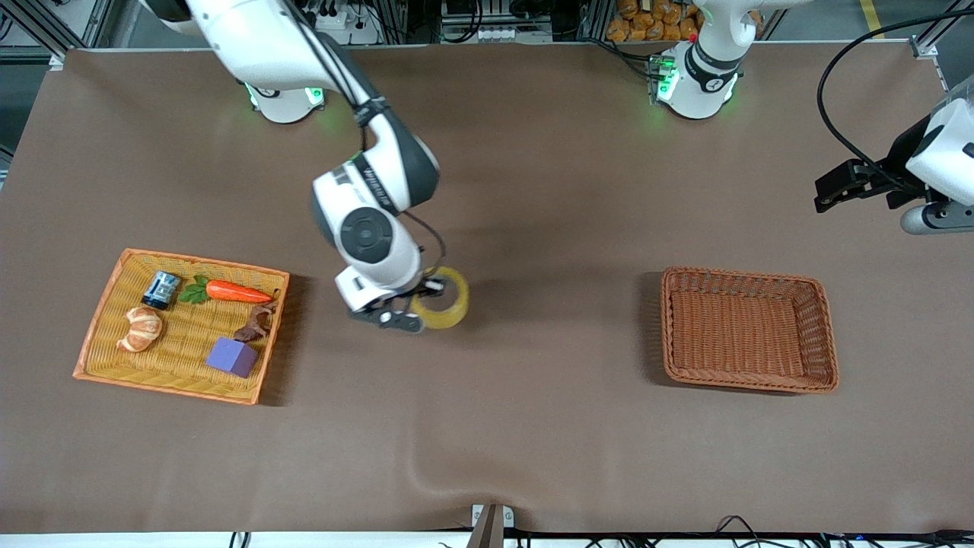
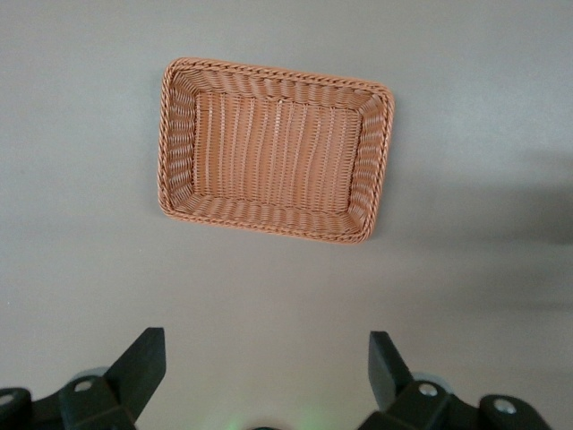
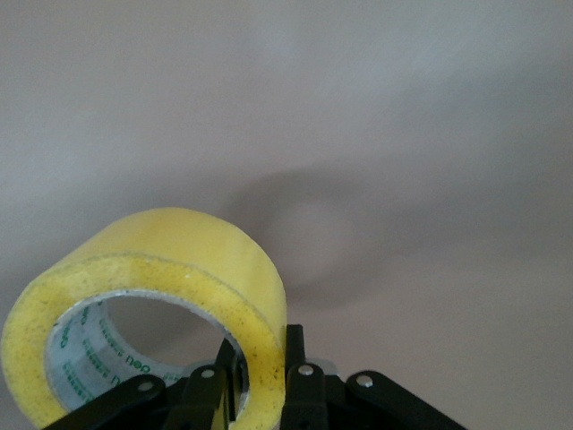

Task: Transfer tape with both arms
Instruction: 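Lift the tape roll and set it on the table center, then open the right gripper and withdraw it to its side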

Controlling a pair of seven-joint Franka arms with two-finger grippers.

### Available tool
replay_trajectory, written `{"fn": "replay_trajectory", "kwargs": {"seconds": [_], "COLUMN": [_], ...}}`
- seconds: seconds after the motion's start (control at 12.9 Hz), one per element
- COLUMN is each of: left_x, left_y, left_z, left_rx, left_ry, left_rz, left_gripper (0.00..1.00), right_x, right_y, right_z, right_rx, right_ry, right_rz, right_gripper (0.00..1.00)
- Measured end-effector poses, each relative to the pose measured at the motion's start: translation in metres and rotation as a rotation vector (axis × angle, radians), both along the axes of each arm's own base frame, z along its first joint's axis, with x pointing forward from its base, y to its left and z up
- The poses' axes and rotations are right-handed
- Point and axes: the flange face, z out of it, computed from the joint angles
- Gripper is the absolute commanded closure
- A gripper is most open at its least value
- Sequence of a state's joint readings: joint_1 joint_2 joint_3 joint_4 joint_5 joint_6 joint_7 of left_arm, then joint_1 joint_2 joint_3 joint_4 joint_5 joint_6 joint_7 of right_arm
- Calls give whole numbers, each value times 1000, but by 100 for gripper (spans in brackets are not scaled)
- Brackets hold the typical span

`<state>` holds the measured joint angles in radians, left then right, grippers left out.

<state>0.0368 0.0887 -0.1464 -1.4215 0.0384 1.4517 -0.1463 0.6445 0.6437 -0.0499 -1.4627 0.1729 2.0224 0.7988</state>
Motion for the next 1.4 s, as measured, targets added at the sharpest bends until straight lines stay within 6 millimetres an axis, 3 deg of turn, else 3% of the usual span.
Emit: {"fn": "replay_trajectory", "kwargs": {"seconds": [0.16,0.31,0.39,0.47,0.54,0.78,1.01,1.17,1.4], "left_x": [0,0,0,0,0,1,1,1,1], "left_y": [0,0,0,0,0,0,0,0,-1], "left_z": [0,-1,-1,-1,-1,-1,-1,-1,-2], "left_rx": [0,0,0,0,0,0,0,0,0], "left_ry": [1,0,-1,-1,-1,-1,-1,-1,1], "left_rz": [0,0,0,0,0,0,0,-1,-1], "left_gripper": [0,0,0,0,0,0,0,0,0], "right_x": [-8,-7,-8,-10,-13,-11,8,27,61], "right_y": [19,20,23,27,32,40,26,-8,-97], "right_z": [-23,-45,-56,-66,-72,-61,-26,4,34], "right_rx": [42,56,60,61,61,79,92,84,72], "right_ry": [21,38,31,25,21,-2,-43,-30,20], "right_rz": [-65,-93,-96,-93,-89,-83,-106,-132,-99], "right_gripper": [100,100,88,18,0,0,0,0,0]}}
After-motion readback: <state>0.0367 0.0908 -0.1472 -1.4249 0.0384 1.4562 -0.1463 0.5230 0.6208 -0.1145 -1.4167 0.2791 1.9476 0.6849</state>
